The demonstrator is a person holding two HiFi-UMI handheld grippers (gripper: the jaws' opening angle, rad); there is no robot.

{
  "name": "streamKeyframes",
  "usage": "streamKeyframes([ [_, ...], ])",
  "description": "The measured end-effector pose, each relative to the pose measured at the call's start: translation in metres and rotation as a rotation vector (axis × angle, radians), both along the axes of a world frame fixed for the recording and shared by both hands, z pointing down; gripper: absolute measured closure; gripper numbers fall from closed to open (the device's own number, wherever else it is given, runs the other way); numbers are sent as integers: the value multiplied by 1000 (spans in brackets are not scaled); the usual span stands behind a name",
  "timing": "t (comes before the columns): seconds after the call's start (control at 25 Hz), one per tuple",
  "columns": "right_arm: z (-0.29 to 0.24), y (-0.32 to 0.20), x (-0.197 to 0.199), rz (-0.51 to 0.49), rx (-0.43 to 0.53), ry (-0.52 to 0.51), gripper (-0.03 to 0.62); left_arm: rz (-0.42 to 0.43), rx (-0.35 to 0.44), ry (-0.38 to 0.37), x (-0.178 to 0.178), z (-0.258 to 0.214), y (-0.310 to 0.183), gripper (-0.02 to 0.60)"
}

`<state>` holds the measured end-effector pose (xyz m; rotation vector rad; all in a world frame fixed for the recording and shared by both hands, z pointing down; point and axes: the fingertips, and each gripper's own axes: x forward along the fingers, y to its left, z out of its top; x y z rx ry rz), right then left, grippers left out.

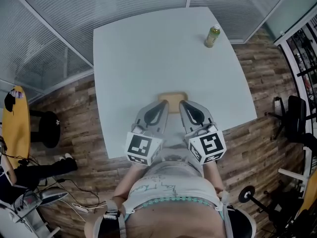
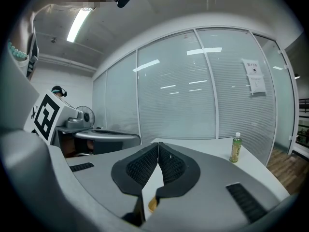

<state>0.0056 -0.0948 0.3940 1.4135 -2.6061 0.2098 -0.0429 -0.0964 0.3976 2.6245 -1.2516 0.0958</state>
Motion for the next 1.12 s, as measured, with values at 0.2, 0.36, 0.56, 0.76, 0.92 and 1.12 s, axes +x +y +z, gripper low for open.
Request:
streamKeyframes([
  [0.2,12,-17,-11,-26,-21,-9,594,-31,17,-10,-11,4,-16,580],
  [0.36,12,-30,-13,-68,-36,-9,594,-74,-17,-19,-15,7,-28,580],
  [0.56,0,-46,2,-138,-26,-1,594,-159,-11,-13,-7,-4,-40,580],
  [0.76,-5,-54,14,-190,-14,2,594,-217,-6,5,1,-8,-42,580],
  [0.92,-1,-58,15,-214,-20,-6,594,-243,-10,-1,1,-5,-43,580],
  [1.12,-4,-62,12,-256,-10,-4,594,-275,-4,-20,-1,-4,-50,580],
])
